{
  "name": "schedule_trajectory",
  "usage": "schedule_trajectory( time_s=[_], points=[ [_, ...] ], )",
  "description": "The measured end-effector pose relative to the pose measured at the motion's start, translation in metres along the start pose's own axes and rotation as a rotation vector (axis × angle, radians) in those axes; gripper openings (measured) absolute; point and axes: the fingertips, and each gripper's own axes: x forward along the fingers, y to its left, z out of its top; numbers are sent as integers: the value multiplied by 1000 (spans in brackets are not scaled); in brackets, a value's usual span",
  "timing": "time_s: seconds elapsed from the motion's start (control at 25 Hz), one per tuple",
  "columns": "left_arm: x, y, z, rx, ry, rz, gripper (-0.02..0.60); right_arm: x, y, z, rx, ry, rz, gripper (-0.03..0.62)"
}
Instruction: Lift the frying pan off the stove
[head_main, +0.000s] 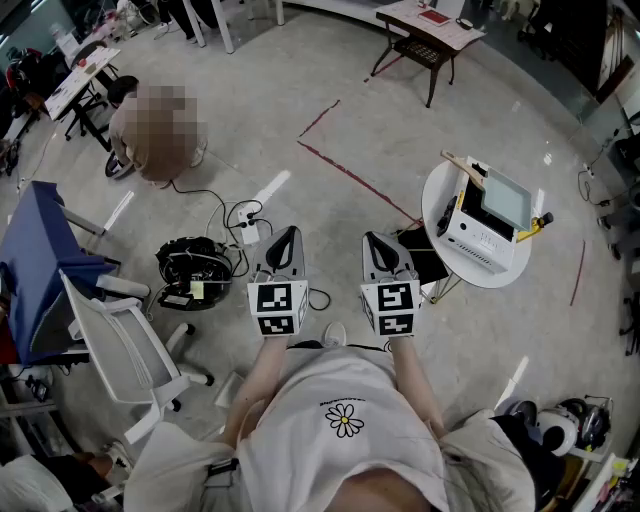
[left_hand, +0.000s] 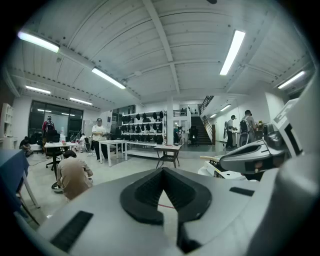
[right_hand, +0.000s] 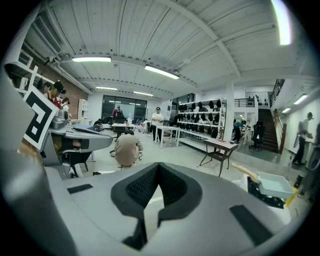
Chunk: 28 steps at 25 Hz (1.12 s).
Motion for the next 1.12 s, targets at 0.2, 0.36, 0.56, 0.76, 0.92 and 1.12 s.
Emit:
schedule_trajectory(
  time_s=[0.2,0.36,0.56,0.76,0.92,1.12],
  points=[
    [7,-1,0,5,-3,1,-2,6,-2,-2,-13,4,16,2],
    [14,-2,-2,7,1,3,-2,11,-7,-2,-8,-4,27,2],
    [19,2,2,14,-5,18,-1,19,-18,3,57,-41,26,2],
    [28,23,1,-5,-1,69,0,31,-20,0,65,-29,57,2],
    [49,34,9,-7,-13,86,-2,47,-28,2,39,-24,77,3],
    [85,48,18,-18,-24,99,-1,78,-44,17,1,-40,88,3]
  ],
)
